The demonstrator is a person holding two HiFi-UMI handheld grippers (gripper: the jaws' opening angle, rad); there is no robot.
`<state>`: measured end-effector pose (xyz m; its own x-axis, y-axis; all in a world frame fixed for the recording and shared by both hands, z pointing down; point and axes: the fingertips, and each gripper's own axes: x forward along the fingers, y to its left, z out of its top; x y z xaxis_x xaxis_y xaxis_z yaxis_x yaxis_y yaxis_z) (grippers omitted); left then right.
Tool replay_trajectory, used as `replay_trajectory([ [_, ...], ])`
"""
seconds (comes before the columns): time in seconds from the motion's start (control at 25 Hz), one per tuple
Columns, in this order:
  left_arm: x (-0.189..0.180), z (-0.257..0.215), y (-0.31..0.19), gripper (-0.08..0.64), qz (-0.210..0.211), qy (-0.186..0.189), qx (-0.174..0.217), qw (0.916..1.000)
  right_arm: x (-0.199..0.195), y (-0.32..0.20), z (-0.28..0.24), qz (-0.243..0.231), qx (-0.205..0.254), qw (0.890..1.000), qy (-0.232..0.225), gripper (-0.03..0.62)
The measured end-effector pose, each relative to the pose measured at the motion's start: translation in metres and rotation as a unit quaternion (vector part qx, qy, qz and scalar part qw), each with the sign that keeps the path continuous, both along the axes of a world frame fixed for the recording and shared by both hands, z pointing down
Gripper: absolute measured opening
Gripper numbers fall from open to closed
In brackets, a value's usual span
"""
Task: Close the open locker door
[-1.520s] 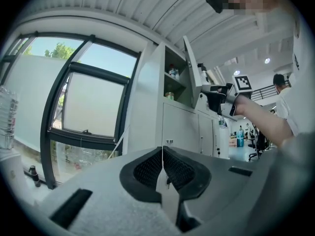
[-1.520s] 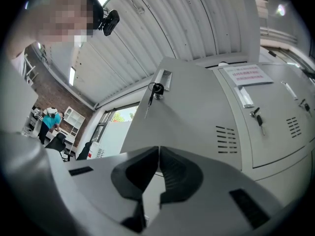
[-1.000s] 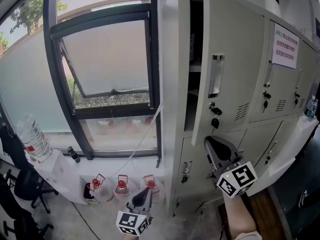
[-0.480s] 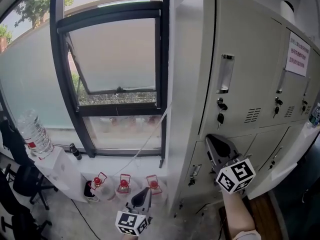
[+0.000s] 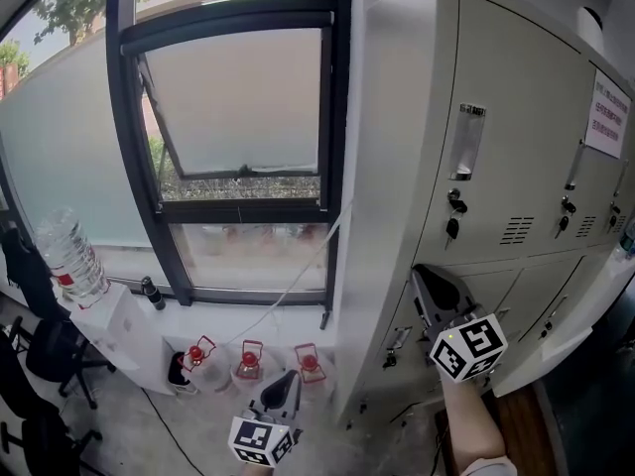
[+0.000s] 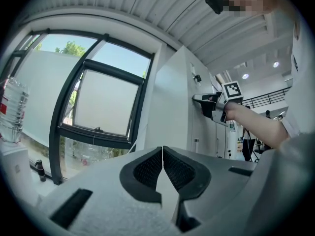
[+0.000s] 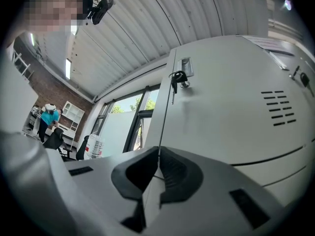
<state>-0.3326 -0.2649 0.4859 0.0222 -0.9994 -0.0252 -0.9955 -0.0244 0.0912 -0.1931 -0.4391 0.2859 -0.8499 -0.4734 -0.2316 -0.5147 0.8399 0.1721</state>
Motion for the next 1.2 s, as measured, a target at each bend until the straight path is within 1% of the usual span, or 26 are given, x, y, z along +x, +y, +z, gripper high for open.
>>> replay_trajectory([
  [0.52, 0.000, -0.003, 0.004, 0.014, 0.010, -0.006, 0.003, 0.9999, 0.001, 0.006, 0.000, 0.008, -0.004, 1.000, 0.001, 0.017],
  [0.68, 0.001, -0.003, 0.008, 0.014, 0.011, -0.009, 0.004, 0.9999, 0.006, 0.010, 0.010, 0.011, -0.013, 1.000, 0.001, 0.017],
  [0.84, 0.006, -0.005, 0.009, 0.012, 0.019, -0.012, 0.006, 0.9997, 0.015, 0.017, 0.028, 0.020, -0.030, 0.999, 0.006, 0.017],
  [0.96, 0.012, -0.006, 0.007, 0.014, 0.029, -0.019, 0.008, 0.9994, 0.029, 0.021, 0.050, 0.039, -0.047, 0.998, 0.012, 0.017],
  [1.2, 0.025, -0.009, 0.000, 0.012, 0.049, -0.027, 0.008, 0.9984, 0.064, 0.035, 0.107, 0.080, -0.102, 0.991, 0.021, 0.017],
])
